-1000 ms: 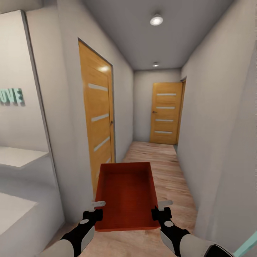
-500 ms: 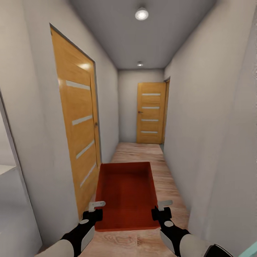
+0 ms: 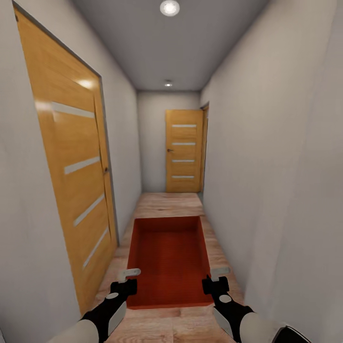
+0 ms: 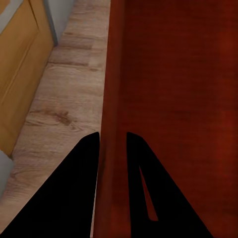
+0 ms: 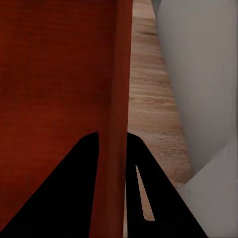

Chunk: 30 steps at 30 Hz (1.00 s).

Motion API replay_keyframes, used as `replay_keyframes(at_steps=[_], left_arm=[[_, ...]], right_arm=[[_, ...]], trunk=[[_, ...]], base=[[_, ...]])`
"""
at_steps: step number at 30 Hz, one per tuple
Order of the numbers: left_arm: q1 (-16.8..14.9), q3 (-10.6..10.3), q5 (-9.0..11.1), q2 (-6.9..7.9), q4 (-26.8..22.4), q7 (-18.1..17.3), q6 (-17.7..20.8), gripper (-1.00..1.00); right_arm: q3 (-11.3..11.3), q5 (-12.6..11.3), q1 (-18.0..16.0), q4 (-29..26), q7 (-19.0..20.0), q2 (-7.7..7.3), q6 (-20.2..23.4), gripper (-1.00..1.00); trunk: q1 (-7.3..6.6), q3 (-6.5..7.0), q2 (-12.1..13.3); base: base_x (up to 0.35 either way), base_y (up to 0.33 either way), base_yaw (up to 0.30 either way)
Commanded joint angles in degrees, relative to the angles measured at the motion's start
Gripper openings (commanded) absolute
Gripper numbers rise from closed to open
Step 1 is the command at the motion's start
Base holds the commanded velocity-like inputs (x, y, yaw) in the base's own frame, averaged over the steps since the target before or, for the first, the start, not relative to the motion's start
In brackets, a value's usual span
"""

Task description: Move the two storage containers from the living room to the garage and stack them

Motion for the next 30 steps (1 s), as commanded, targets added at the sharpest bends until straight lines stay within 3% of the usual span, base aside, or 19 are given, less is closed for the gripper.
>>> replay_keyframes(at_steps=[1, 30], left_arm=[[0.0, -1.3, -0.3, 0.25, -0.1, 2.0, -0.9, -1.0], [0.0, -1.3, -0.3, 0.51, -0.1, 2.1, -0.9, -1.0]], right_arm=[[-4.4, -0.4, -0.1, -0.1, 0.2, 0.04, 0.3, -1.0], [-4.4, -0.4, -0.1, -0.1, 0.2, 0.02, 0.4, -1.0]], trunk=[[0.04, -0.08, -0.1], [0.04, -0.08, -0.1]], base=[[0.322, 0.015, -0.059], [0.323, 0.001, -0.001]])
